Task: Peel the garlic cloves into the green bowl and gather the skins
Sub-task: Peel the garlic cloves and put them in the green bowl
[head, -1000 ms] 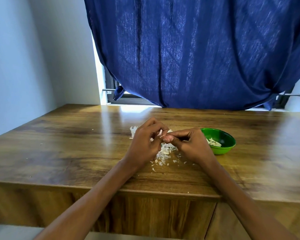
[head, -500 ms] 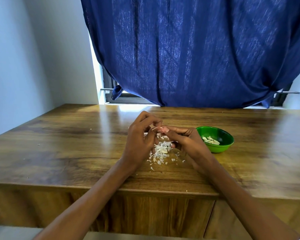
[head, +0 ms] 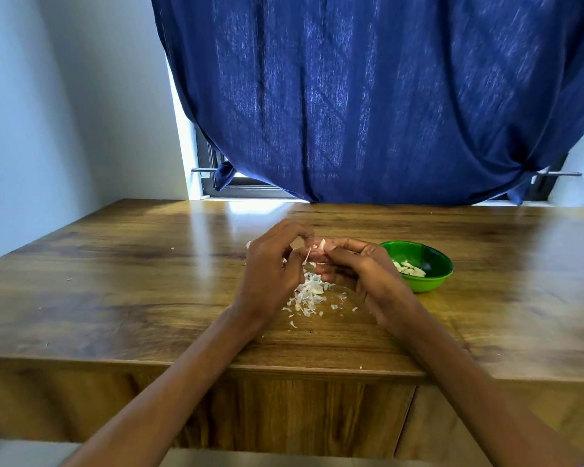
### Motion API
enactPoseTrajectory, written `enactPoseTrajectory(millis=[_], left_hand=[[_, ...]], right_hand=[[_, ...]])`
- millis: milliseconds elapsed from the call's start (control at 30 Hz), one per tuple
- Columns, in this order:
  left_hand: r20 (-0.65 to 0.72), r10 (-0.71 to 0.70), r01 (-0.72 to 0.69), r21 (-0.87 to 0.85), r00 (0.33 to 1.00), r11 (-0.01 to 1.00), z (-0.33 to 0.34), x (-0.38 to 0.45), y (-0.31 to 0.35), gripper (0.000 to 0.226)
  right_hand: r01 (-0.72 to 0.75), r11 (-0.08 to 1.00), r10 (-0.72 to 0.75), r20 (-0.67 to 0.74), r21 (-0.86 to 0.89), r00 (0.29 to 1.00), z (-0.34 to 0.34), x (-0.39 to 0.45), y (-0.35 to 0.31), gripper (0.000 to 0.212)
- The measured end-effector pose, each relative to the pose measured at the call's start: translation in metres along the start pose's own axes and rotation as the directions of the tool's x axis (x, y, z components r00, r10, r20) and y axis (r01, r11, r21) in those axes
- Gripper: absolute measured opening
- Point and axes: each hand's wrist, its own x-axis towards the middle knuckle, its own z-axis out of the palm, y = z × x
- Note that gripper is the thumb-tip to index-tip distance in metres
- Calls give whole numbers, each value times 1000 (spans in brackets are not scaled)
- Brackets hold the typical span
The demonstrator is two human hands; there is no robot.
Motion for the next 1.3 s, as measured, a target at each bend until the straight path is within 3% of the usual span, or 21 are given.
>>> enactPoseTrajectory(millis=[133,300,367,467,733,900,1033,1133,1300], left_hand=[[3,-92,92,-36,996,995,0,0,0,13],[42,-102,100,37,994,994,1,0,-12,28],[46,-133,131,40,990,991,1,-1,-11,18],[62,-110,107,57,992,993,-1,-2,-6,9],[165,-99,48,287,981,957,0,-2,-14,21],[16,9,-12,197,1000,980,-1,-1,-6,25],[-15,131,-128,155,991,980,0,-2,-2,12],[-20,119,-115,142,993,983,1,-2,0,15],[3,-3,3,-37,1000,999,1,0,2,27]], right_hand=[[12,996,-17,-59,-84,998,1,0,-1,17],[24,987,-46,-136,-162,990,-4,0,1,10],[20,988,-43,-148,-153,988,-4,-1,2,11],[27,991,-44,-132,-131,990,-5,-2,0,17],[40,991,-58,-140,-126,988,-5,-1,1,13],[47,988,-68,-140,-148,988,-6,-1,1,12],[28,979,-55,-133,-201,990,-6,0,3,19],[35,972,-62,-110,-230,992,-6,-1,4,11],[89,948,-114,-67,-305,991,-5,-2,5,16]])
